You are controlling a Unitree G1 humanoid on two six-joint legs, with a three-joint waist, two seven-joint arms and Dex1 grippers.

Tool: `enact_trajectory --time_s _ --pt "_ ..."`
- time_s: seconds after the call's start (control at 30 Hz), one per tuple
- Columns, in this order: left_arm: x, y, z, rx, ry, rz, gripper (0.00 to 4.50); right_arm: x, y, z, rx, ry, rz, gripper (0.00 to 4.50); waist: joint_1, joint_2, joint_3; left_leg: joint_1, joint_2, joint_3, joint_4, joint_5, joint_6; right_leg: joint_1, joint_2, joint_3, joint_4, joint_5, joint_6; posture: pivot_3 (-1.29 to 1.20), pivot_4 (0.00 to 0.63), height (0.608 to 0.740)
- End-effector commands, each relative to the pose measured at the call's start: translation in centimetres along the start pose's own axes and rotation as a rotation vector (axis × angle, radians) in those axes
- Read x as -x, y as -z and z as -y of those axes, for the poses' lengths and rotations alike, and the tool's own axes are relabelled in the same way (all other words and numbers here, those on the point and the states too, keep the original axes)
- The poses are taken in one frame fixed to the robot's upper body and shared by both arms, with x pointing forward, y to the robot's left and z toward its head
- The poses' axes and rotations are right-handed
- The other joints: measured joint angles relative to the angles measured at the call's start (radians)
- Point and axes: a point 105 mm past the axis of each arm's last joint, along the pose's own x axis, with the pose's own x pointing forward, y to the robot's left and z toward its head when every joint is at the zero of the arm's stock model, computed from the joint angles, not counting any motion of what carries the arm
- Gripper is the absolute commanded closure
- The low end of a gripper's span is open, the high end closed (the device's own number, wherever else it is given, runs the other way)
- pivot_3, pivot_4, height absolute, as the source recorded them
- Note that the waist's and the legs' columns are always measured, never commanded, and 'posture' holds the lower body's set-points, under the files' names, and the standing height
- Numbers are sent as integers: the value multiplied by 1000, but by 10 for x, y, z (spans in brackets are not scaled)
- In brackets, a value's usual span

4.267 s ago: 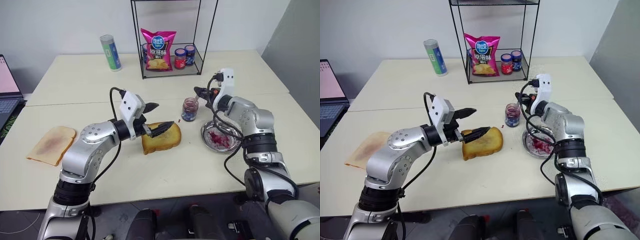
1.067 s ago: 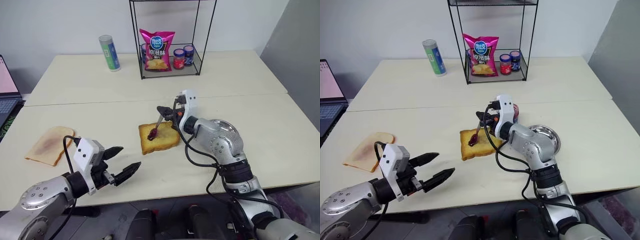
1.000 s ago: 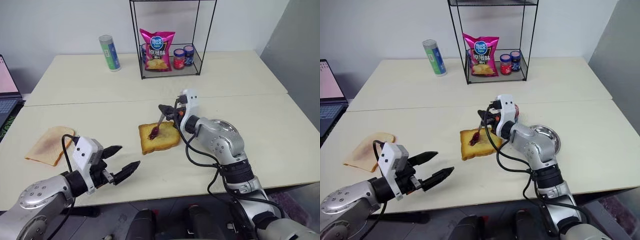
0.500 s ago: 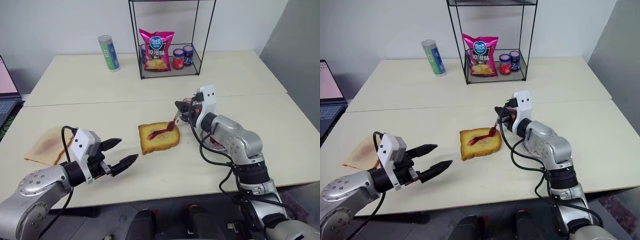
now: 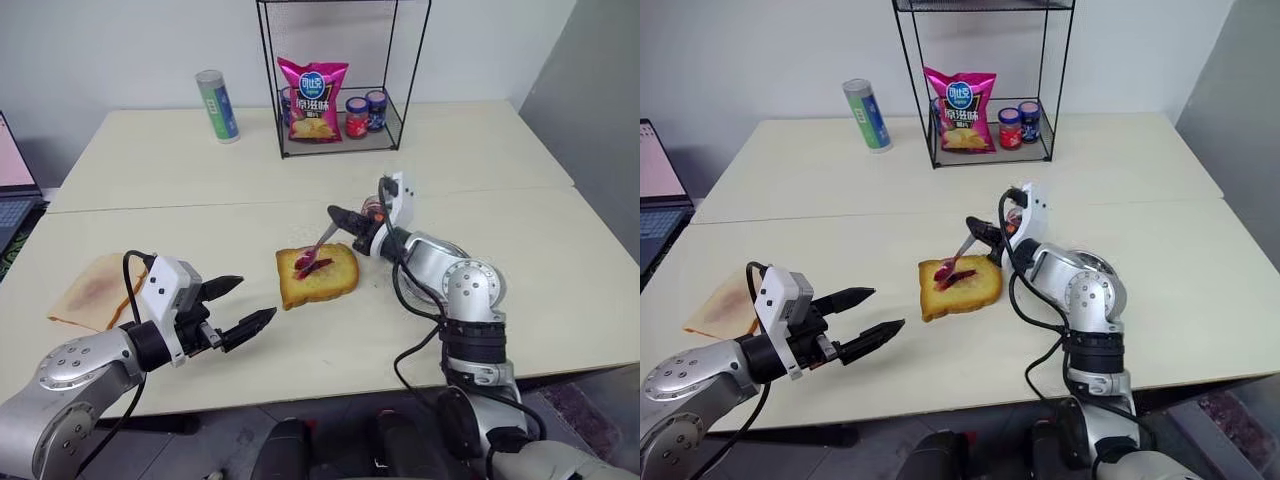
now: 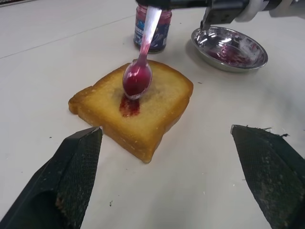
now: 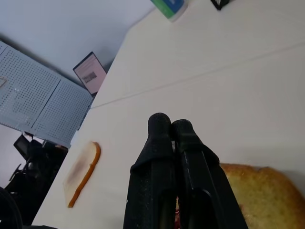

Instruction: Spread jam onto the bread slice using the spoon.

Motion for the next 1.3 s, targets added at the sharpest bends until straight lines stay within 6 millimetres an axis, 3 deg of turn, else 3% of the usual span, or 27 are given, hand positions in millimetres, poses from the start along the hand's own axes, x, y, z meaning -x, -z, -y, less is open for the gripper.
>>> enact_trajectory --time_s 0.03,0.2,0.47,0.77,1.0,1.17,1.3 --pt "3 -10 2 -48 -2 16 0 -3 6 4 -1 15 -2 4470 0 0 0 0 0 0 0 0 0 0 0 0 0 0 0 0 150 740" --pt "3 -10 2 -52 0 10 0 -2 8 22 31 84 1 4470 0 0 0 0 0 0 0 0 0 0 0 0 0 -1 -1 0 150 740" --pt "-2 -12 -3 -61 15 5 0 25 -8 51 62 187 35 4470 4 0 0 0 -1 0 1 0 0 1 0 0 0 -1 -1 0 150 740" --pt "-5 -13 -7 -67 29 8 0 44 -21 56 80 211 53 4470 3 0 0 1 -1 0 1 0 0 1 0 0 -1 -1 -1 0 150 740" --pt "-6 -15 -8 -77 29 9 0 28 -41 18 -78 51 116 4470 0 0 0 0 -1 0 0 0 0 1 0 0 0 1 2 0 150 740" --pt "-7 -16 -8 -83 31 12 0 8 -35 13 -117 58 102 4470 -2 0 0 0 1 0 -1 0 0 0 1 0 0 1 1 0 150 740" --pt "-7 -17 -7 -87 32 11 0 -2 -24 20 -126 89 79 4470 -1 0 0 0 0 0 -1 0 0 0 1 0 -1 0 1 0 150 740"
